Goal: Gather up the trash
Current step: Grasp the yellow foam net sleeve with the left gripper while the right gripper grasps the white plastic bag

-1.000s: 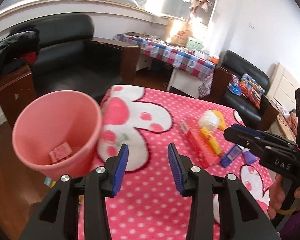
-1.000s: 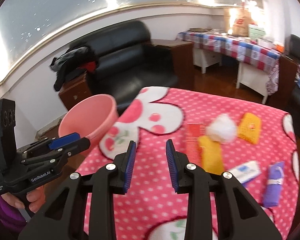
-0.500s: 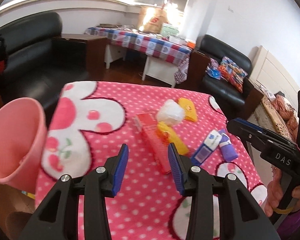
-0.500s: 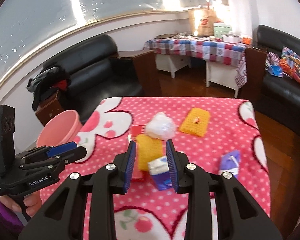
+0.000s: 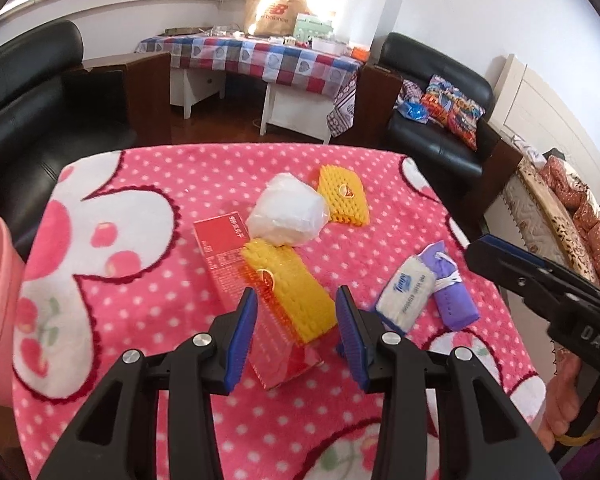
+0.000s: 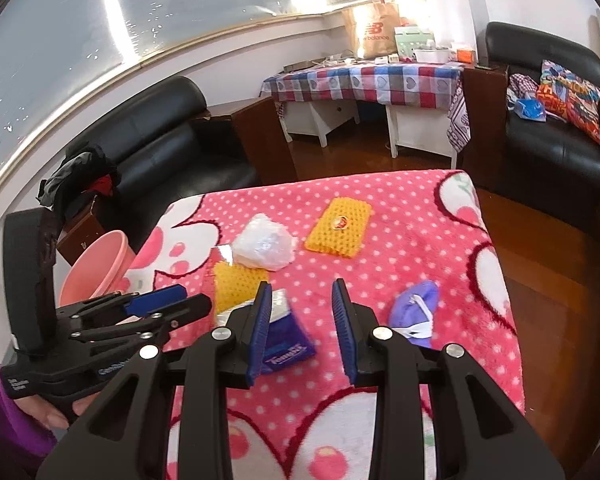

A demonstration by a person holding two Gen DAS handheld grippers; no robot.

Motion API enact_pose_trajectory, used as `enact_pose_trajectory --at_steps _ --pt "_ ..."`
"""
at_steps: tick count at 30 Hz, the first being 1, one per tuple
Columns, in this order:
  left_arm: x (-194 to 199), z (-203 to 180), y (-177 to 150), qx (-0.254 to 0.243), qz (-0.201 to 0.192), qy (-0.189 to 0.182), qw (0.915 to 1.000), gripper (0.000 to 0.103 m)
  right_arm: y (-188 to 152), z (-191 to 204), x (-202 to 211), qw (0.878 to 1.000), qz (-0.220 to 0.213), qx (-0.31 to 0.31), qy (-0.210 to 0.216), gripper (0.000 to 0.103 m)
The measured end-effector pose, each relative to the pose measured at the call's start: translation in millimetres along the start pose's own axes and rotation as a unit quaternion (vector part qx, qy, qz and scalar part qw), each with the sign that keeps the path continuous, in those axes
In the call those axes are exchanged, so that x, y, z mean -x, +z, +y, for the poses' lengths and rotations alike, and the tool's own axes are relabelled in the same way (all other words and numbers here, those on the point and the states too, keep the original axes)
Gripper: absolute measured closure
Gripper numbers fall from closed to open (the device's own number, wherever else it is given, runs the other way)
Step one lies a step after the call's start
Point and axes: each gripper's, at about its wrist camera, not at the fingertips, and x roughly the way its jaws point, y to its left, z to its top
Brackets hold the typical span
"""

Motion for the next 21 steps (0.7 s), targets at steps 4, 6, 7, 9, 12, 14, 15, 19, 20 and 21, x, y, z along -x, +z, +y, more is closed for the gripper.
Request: enact_pose_trajectory --at_steps 4,6,7,9,12,14,15,19,20,21 --pt "-17 0 2 0.005 0.014 0.008 0.9999 0.065 2 -9 -6 1.0 0.004 -0.008 0.001 0.071" --pt "-22 0 3 0.005 0.017 0.011 0.9998 0.068 4 -12 -9 1.0 0.007 -0.01 0.002 0.071" --pt "-25 -1 4 0.004 0.02 0.012 0.9997 0.071 4 -13 -11 1.0 0.008 -0.01 0.002 0.071" --pt "-29 -1 4 0.003 0.024 0.015 0.9996 0.076 6 -14 -15 1.0 0.01 -0.012 0.005 0.071" --pt "-31 -1 4 0.002 0.023 0.016 0.9996 0.091 10 -14 -19 1.0 0.012 -0.011 0.009 0.071" --pt "-28 0 4 0.004 0.019 0.012 0.9998 0.094 13 -13 -22 1.0 0.013 -0.009 0.012 0.071" --pt "-26 0 4 0.005 0.016 0.01 0.9998 0.094 14 -12 -24 1.0 0.015 -0.009 0.014 0.071" --pt "-10 6 7 0.012 -0.002 -0.002 0.9999 0.095 21 -8 -31 0.999 0.022 -0.009 0.027 0.071" --pt "-3 9 7 0.014 -0.009 -0.003 0.9999 0.095 23 -6 -33 0.999 0.024 -0.009 0.03 0.071" --pt "2 11 7 0.016 -0.013 -0.004 0.9998 0.095 26 -5 -36 0.999 0.028 -0.009 0.034 0.071"
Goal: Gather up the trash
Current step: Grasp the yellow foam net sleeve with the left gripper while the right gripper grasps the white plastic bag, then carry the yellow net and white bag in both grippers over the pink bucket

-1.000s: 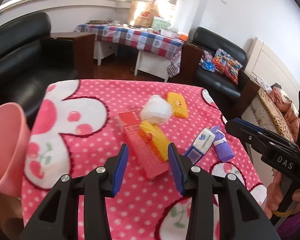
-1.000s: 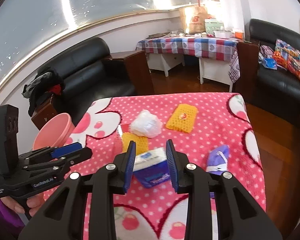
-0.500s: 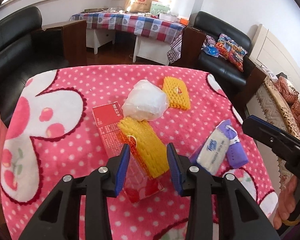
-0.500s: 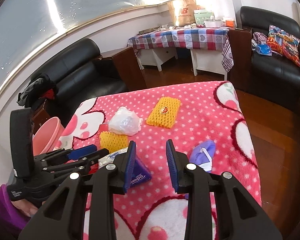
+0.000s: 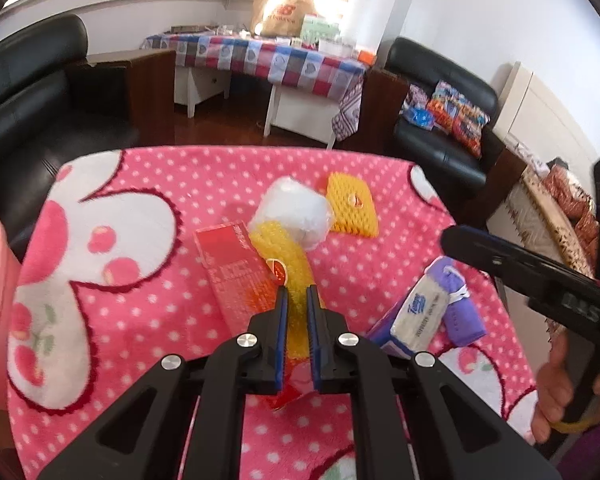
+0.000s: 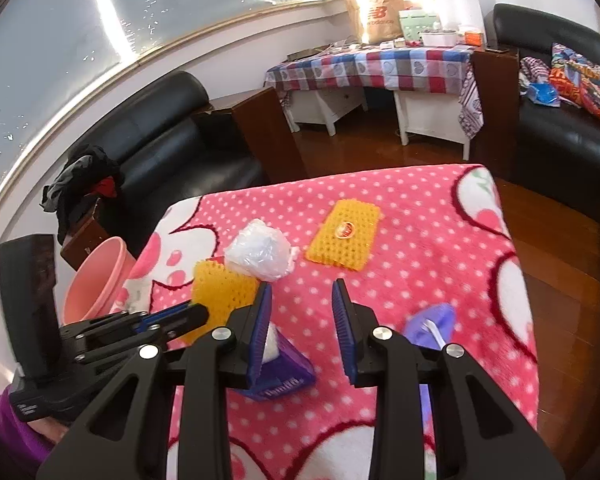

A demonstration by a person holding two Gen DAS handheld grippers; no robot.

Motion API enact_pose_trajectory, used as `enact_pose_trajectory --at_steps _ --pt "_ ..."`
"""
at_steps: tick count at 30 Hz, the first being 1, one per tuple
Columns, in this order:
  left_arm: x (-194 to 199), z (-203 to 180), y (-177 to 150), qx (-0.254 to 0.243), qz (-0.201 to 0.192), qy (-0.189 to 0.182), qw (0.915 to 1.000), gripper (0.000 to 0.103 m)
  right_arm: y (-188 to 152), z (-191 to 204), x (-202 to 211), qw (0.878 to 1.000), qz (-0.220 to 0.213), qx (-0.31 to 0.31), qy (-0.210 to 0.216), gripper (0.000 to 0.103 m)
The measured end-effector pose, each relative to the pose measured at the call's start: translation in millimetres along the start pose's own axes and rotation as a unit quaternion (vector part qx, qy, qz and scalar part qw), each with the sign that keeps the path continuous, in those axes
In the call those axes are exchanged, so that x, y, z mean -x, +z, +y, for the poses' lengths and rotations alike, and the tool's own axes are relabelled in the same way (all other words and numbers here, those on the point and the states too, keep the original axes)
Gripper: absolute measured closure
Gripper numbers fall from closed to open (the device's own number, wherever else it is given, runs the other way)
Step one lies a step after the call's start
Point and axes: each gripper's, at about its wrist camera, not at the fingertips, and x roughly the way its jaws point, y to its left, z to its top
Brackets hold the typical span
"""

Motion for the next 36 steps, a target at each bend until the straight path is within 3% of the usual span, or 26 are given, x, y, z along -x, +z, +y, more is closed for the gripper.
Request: enact_pose_trajectory --at_steps 9,15,25,33,36 --pt "42 37 -3 0.041 -0.034 0.007 0.9986 0.095 23 15 -35 0.998 0.054 0.005 0.036 0.071" --pt "58 57 -4 0.064 -0.05 0.012 0.9966 0.095 32 22 -60 0.995 0.1 0.016 0.028 0.071" --pt "63 75 -7 0.083 -0.058 0.009 0.9948 0.095 33 12 -98 0.978 0.199 -0.04 0.042 0.071" --pt "71 82 -12 0.092 -0.065 0.005 0.9937 0.095 24 28 -100 0.977 0.209 -0.014 0.035 0.072" --pt "74 83 -14 0.094 -0.068 0.005 0.9933 0.095 23 35 -99 0.979 0.204 0.006 0.022 0.083"
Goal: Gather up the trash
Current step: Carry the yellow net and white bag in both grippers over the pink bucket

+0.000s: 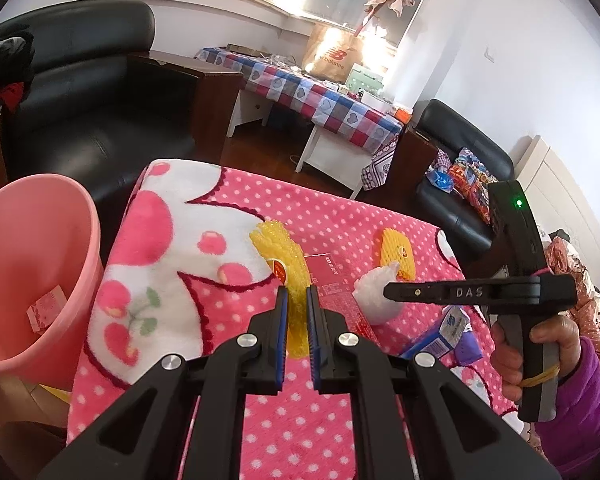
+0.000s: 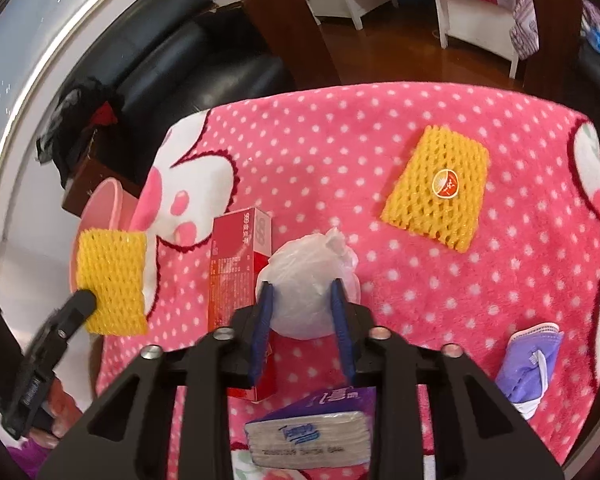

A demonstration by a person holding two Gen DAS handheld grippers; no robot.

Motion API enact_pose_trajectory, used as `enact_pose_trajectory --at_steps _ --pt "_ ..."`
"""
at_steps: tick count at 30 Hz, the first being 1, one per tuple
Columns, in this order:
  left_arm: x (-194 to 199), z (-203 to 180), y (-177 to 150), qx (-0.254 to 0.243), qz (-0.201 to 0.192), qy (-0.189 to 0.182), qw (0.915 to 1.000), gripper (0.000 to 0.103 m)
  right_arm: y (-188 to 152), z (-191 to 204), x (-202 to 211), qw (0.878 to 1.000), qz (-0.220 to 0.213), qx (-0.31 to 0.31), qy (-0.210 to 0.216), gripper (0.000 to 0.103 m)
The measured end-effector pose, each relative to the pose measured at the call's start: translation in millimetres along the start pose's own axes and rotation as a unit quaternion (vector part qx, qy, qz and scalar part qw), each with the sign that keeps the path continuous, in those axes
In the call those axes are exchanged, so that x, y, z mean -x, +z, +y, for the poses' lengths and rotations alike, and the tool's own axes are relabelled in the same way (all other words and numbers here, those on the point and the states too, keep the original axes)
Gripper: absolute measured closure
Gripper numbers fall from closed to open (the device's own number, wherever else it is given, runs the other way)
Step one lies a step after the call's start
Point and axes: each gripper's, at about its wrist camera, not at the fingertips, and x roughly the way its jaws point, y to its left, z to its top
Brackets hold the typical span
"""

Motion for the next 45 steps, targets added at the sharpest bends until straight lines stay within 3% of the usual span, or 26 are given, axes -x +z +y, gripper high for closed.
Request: enact_pose_trajectory --at_steps 5,12,18,23,32,45 --pt "7 2 -2 0.002 -0.007 0.001 1.0 0.095 -6 6 13 0.999 -0.031 0.004 -0.011 0.095" --pt "22 4 -6 0.0 -0.022 0.011 0.9997 0.095 -17 20 48 0.994 -0.104 0.027 -0.028 0.096" --pt "37 7 -7 0.0 -0.038 0.021 0.9991 0.095 -27 60 82 0.98 -0.18 0.08 -0.034 0.096" --pt "58 10 -8 -0.003 -0.061 0.038 0.9974 0.095 -34 96 90 0.97 -0.212 0.113 -0.024 0.096" --pt "99 31 -12 0.002 -0.094 0.087 0.9917 0.095 -48 172 74 0.958 -0.219 0.182 0.014 0.096" --pt "144 101 -20 0.03 -0.135 0.177 0.9745 0.095 -51 261 33 0.946 -0.206 0.248 0.048 0.096"
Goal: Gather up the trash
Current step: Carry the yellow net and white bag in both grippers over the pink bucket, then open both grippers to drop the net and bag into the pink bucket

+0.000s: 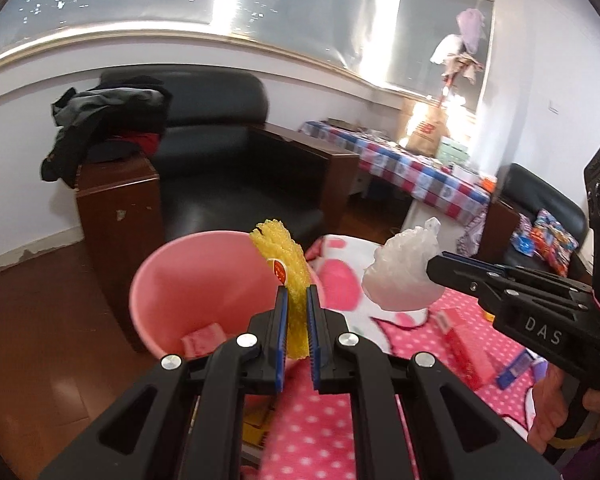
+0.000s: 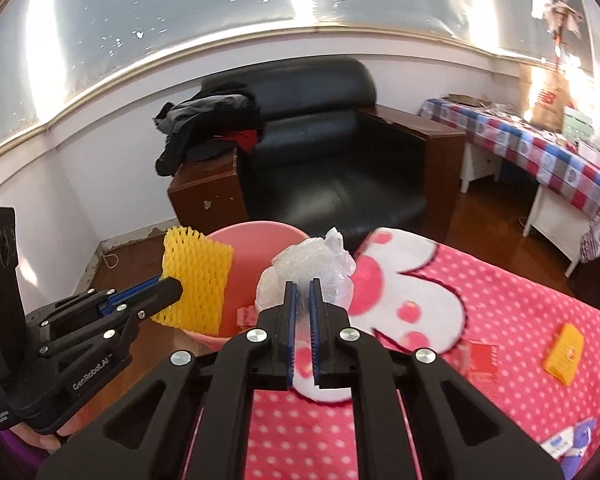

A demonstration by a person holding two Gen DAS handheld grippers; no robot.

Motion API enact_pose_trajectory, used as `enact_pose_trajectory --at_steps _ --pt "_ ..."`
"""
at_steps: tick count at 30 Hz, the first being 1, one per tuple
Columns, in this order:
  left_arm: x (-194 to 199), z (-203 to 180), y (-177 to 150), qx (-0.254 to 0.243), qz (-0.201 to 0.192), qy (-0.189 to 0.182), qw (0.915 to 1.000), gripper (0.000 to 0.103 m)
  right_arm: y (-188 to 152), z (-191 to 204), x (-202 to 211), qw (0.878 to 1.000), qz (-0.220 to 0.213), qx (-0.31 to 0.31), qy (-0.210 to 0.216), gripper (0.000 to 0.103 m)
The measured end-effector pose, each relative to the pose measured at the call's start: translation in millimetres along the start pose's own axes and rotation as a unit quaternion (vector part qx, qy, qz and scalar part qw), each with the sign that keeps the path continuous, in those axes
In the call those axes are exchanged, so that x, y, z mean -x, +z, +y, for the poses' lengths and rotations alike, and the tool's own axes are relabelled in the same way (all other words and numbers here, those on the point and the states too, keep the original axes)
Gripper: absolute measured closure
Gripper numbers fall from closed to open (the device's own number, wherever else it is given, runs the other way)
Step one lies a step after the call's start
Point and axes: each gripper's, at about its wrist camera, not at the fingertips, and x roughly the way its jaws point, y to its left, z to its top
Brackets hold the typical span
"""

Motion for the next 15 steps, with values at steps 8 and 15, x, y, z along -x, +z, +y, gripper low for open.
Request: enact_pose_trajectory --at_steps 8,15 --pt "-22 35 2 0.018 0.008 0.03 0.9994 0.095 3 21 -36 1.0 0.02 0.014 0.012 0.096" --pt "-43 53 -4 0.027 0.025 0.048 0.9982 0.095 0 29 -70 0.998 0.048 0.022 0.017 0.096"
